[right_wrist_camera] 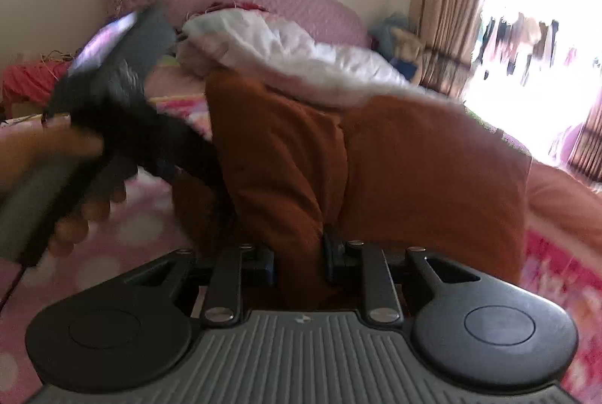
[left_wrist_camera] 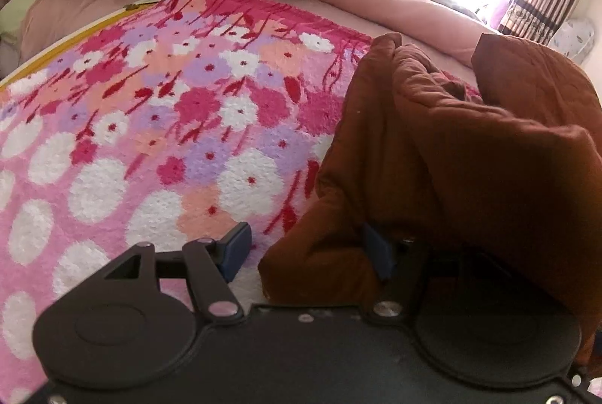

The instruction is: Fold large clothes

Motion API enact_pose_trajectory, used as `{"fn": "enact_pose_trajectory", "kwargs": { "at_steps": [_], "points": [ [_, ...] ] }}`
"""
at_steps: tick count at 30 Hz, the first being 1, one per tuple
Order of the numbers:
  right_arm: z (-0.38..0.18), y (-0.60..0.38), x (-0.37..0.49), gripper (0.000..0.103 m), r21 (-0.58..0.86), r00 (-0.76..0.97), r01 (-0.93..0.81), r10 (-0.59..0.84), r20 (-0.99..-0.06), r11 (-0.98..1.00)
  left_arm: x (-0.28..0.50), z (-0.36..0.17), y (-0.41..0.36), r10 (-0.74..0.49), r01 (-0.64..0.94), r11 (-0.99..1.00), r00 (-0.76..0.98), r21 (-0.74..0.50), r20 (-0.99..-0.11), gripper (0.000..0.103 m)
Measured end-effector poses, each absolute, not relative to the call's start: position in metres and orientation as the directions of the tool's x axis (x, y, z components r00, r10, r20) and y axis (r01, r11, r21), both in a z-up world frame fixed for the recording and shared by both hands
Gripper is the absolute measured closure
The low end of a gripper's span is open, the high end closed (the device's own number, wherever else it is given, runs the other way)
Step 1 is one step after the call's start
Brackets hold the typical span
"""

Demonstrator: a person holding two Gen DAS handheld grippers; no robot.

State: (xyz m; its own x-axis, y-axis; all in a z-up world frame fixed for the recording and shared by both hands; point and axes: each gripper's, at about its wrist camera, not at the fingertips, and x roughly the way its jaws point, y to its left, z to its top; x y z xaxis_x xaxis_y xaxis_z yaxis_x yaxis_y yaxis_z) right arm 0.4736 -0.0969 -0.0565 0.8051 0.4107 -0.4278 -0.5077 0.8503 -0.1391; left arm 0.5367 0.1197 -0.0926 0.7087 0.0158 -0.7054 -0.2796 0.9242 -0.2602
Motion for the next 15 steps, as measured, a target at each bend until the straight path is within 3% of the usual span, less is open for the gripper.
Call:
{"fn": "enact_pose_trajectory", "kwargs": {
  "at_steps": [5, 15],
  "points": [
    [-0.056, -0.113, 0.473, 0.076, 0.022, 0.786, -0.494, 0.458, -0.415, 0.869, 0.535, -0.093, 0.121, 0.016, -0.276, 0.925, 0.713, -0.26, -0.701, 0.033],
    [-0.067, -0.101, 0.469, 0.076, -0.074, 0.82, -0.454, 0.384, -0.425, 0.888, 0.526, -0.09, 0.121, 0.066, -0.315, 0.918, 0.719, -0.24, -0.692, 0.025]
  ]
}}
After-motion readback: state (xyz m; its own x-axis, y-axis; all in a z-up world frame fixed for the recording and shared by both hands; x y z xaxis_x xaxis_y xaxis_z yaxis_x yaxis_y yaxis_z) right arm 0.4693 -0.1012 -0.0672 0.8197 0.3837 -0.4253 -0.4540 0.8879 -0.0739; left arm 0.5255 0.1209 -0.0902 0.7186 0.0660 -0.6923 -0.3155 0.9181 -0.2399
